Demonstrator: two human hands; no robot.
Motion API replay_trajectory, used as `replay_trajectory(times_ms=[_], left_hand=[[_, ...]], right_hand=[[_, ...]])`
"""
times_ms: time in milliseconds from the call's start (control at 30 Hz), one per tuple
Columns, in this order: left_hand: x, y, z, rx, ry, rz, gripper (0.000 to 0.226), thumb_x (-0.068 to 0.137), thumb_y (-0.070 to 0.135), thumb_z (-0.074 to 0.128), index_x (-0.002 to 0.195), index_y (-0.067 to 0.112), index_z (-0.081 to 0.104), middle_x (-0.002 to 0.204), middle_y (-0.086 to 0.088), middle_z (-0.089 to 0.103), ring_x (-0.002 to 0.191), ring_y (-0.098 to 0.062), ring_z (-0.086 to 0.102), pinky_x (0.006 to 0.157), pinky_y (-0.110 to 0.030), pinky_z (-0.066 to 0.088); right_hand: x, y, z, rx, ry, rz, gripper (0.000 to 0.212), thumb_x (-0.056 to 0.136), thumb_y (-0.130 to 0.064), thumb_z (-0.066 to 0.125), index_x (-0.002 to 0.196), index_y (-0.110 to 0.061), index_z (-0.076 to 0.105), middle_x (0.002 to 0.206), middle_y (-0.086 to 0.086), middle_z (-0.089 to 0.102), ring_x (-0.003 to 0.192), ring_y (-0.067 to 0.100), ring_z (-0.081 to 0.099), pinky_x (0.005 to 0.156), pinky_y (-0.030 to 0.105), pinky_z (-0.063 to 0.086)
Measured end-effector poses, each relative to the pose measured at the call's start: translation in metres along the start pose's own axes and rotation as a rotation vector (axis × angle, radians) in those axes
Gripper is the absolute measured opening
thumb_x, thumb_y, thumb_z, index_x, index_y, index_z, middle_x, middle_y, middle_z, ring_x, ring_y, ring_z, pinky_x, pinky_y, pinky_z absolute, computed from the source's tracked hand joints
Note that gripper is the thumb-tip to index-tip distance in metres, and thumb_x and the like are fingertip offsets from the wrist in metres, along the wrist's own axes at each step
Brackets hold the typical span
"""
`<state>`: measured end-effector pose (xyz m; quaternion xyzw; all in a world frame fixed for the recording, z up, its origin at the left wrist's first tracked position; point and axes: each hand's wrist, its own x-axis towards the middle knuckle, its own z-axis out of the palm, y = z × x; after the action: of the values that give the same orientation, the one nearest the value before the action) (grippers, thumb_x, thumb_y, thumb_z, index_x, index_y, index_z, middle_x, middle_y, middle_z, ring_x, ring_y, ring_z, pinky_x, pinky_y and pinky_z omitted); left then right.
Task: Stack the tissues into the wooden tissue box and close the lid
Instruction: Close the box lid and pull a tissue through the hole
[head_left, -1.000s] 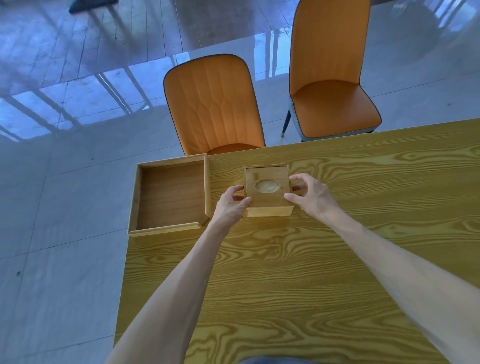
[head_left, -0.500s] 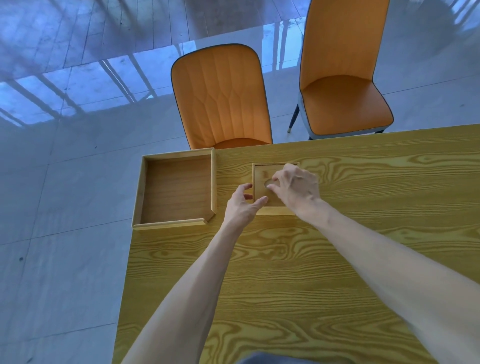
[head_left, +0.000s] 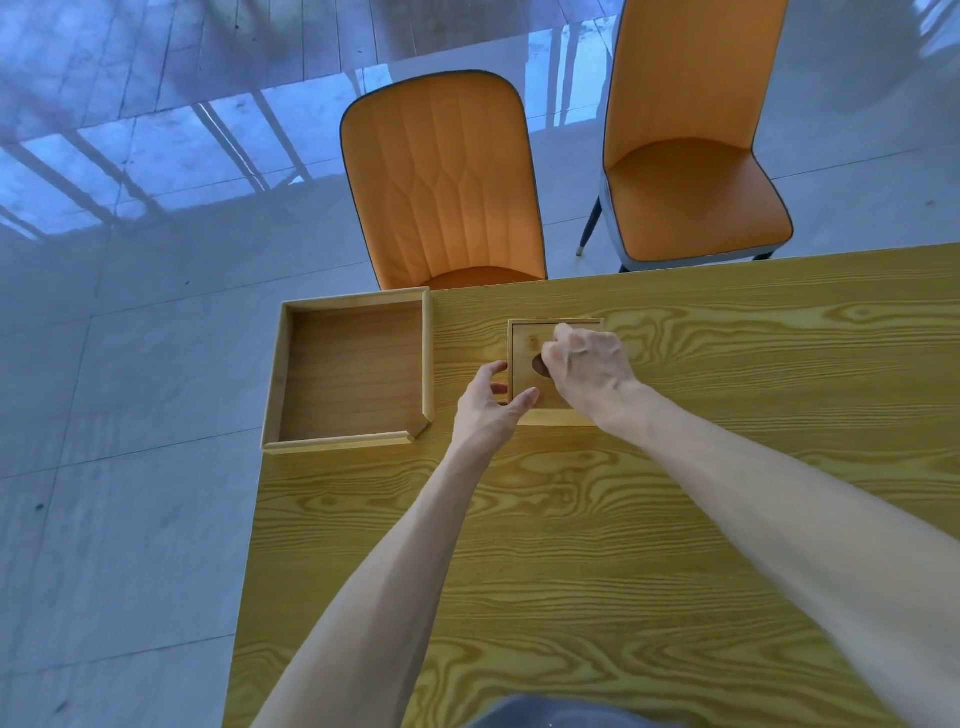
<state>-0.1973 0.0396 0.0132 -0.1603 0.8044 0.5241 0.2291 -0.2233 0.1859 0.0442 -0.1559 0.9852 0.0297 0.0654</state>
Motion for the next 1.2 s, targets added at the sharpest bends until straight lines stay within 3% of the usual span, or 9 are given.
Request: replay_trajectory(times_ms=[200,367,533,667,800,900,1200], left_hand=[[-0.001,0.001,-0.001,-0.003,-0.002,0.003,0.065,0.087,0.033,0.076,0.144,0.026,0.045,0.117,0.001,0.057,0.104,-0.022,0.065,0.091,-0.047,0.058],[0.000,0.002,0.000,-0.011,-0.007,-0.005,0.065,0.086,0.033,0.077,0.143,0.026,0.045,0.122,-0.002,0.058,0.108,-0.024,0.064,0.093,-0.049,0.057],[-0.001,0.001,0.001,-0.008,-0.007,-0.002,0.066,0.086,0.033,0.077,0.143,0.026,0.045,0.118,0.001,0.055,0.108,-0.024,0.063,0.093,-0.049,0.057],[0.000,0.002,0.001,-0.012,-0.005,-0.010,0.066,0.086,0.033,0.077,0.143,0.027,0.045,0.113,0.003,0.054,0.105,-0.022,0.064,0.093,-0.048,0.057],[0.000,0.002,0.001,-0.003,-0.005,-0.008,0.066,0.087,0.032,0.076,0.144,0.026,0.045,0.111,0.004,0.054,0.102,-0.022,0.064,0.091,-0.048,0.058],[0.001,0.002,0.002,-0.003,-0.005,-0.009,0.065,0.087,0.032,0.076,0.144,0.026,0.045,0.110,0.005,0.054,0.102,-0.021,0.063,0.091,-0.047,0.058],[0.002,0.000,0.002,-0.003,-0.004,-0.017,0.067,0.087,0.032,0.077,0.145,0.027,0.044,0.110,0.007,0.053,0.107,-0.022,0.063,0.092,-0.047,0.058]], right_hand=[[-0.013,0.010,0.009,0.289,0.108,0.089,0.018,0.099,-0.018,0.055,0.104,-0.006,0.067,0.104,0.009,0.061,0.081,0.025,0.068,0.059,0.029,0.048],[-0.018,0.022,0.011,0.558,0.151,0.144,0.020,0.100,-0.021,0.053,0.105,-0.006,0.065,0.108,0.011,0.060,0.081,0.026,0.066,0.068,0.031,0.052],[-0.030,0.025,0.016,0.750,0.228,0.191,0.019,0.100,-0.024,0.053,0.105,-0.009,0.063,0.101,0.001,0.053,0.081,0.016,0.057,0.074,0.028,0.048],[-0.029,0.023,0.014,0.749,0.220,0.175,0.040,0.092,-0.041,0.063,0.120,-0.013,0.064,0.100,0.000,0.053,0.074,0.010,0.056,0.071,0.024,0.046],[-0.024,0.018,0.018,0.644,0.227,0.241,0.026,0.089,-0.034,0.069,0.105,-0.014,0.075,0.100,0.004,0.060,0.076,0.016,0.063,0.065,0.022,0.042],[-0.023,0.015,0.022,0.662,0.272,0.303,0.019,0.090,-0.032,0.068,0.099,-0.018,0.076,0.097,0.002,0.060,0.075,0.013,0.057,0.062,0.022,0.040],[-0.035,0.009,0.032,1.024,0.375,0.397,0.016,0.093,-0.027,0.065,0.097,-0.014,0.073,0.093,0.000,0.054,0.075,0.007,0.051,0.072,0.019,0.041]])
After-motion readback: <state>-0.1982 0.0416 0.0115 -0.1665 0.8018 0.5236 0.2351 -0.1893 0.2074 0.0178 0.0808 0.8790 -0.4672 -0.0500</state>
